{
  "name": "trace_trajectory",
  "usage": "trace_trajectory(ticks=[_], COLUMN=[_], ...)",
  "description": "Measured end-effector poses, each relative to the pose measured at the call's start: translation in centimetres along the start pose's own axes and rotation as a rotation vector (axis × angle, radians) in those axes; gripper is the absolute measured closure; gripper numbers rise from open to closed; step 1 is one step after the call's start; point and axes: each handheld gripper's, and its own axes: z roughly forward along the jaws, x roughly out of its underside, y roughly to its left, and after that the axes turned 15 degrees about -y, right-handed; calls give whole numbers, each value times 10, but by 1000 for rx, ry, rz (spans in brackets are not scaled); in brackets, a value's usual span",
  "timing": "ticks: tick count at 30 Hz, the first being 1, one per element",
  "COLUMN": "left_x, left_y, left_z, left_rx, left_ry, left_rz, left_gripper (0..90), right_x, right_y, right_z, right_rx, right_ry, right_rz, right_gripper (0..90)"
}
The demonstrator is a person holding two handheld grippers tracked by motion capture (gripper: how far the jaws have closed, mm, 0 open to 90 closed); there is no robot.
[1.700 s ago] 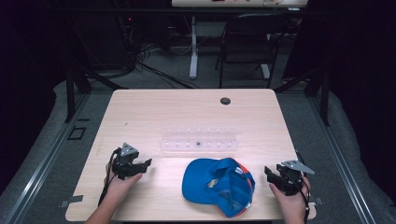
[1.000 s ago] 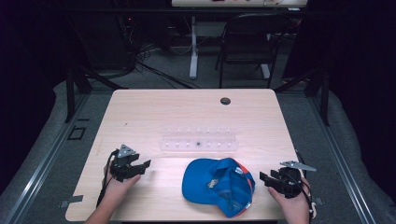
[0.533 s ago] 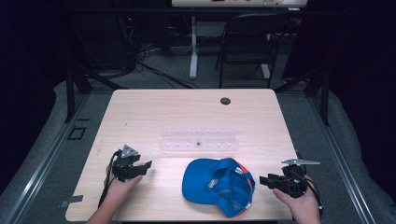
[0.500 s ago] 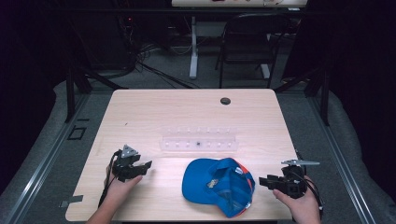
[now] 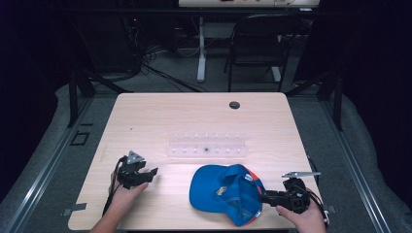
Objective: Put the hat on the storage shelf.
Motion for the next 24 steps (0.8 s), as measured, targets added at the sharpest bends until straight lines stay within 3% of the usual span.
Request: trace_trajectory(ticks=[18,24], left_x=[0,0], left_y=[-2,-2], left_z=[0,0], left_rx=[-4,-6], left_ry=[-6,-8], left_rz=[5,3], left_gripper=[413,413], right_x=[15,12], right_y=[-3,-2], right_z=[14,12], right_rx=[-32,-65], right_ry=[49,27], right_rz=[59,93], right_gripper=[577,591])
